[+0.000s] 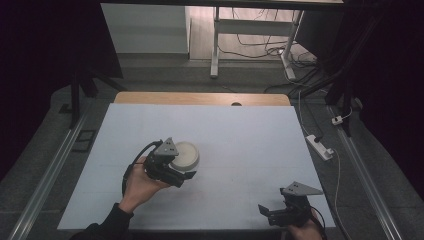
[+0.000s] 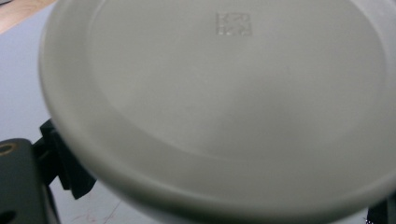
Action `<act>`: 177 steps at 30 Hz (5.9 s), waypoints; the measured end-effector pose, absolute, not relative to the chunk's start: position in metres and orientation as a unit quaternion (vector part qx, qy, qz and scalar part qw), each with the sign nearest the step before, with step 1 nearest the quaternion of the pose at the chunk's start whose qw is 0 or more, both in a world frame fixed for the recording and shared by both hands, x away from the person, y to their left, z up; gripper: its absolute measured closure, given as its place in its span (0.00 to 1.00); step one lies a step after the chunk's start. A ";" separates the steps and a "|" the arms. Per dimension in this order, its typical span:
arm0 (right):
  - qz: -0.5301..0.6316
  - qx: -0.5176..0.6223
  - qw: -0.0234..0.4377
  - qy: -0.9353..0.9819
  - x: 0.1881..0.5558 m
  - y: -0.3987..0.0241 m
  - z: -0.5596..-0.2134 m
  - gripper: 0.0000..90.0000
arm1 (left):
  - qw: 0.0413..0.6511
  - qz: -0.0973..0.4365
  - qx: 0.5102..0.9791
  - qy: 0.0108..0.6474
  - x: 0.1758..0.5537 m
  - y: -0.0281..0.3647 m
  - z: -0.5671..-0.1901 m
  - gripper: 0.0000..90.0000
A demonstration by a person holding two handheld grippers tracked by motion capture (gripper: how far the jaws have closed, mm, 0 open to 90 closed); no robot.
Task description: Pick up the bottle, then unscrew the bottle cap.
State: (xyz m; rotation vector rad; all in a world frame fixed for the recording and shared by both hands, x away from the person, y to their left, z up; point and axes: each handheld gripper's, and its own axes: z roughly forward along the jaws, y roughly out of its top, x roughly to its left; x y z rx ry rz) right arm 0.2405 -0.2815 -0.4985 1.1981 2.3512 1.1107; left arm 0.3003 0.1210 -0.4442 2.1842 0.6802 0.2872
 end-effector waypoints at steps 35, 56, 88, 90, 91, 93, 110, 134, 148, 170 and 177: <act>0.418 0.394 0.142 0.806 0.238 -0.276 -0.488 0.00 | 0.403 0.094 0.876 0.248 0.297 0.104 -0.456 0.08; 0.463 0.325 0.143 0.812 0.240 -0.244 -0.468 0.00 | 0.405 0.089 0.877 0.241 0.295 0.099 -0.460 0.08; 0.472 0.252 0.113 0.837 0.267 -0.170 -0.438 0.00 | 0.408 0.089 0.881 0.223 0.291 0.089 -0.467 0.08; 0.471 0.250 0.109 0.839 0.269 -0.165 -0.437 0.00 | 0.409 0.088 0.881 0.220 0.291 0.088 -0.467 0.08; 0.472 0.248 0.107 0.839 0.270 -0.163 -0.437 0.00 | 0.409 0.087 0.882 0.217 0.290 0.087 -0.467 0.08; 0.475 0.245 0.101 0.839 0.272 -0.158 -0.436 0.00 | 0.411 0.085 0.882 0.215 0.290 0.086 -0.467 0.08; 0.484 0.203 0.077 0.848 0.286 -0.118 -0.432 0.00 | 0.407 0.059 0.898 0.158 0.289 0.081 -0.469 0.08; 0.501 0.141 0.043 0.853 0.286 -0.116 -0.437 0.08 | 0.428 0.014 0.897 0.109 0.287 0.081 -0.466 0.08; 0.518 0.027 -0.054 0.854 0.292 -0.123 -0.436 0.08 | 0.437 -0.030 0.899 0.014 0.281 0.081 -0.465 0.08; 0.509 0.179 0.082 0.838 0.286 -0.121 -0.429 0.01 | 0.420 0.069 0.889 0.168 0.287 0.084 -0.458 0.08; 0.518 0.174 0.091 0.832 0.283 -0.116 -0.433 0.07 | 0.419 0.067 0.890 0.168 0.285 0.081 -0.457 0.08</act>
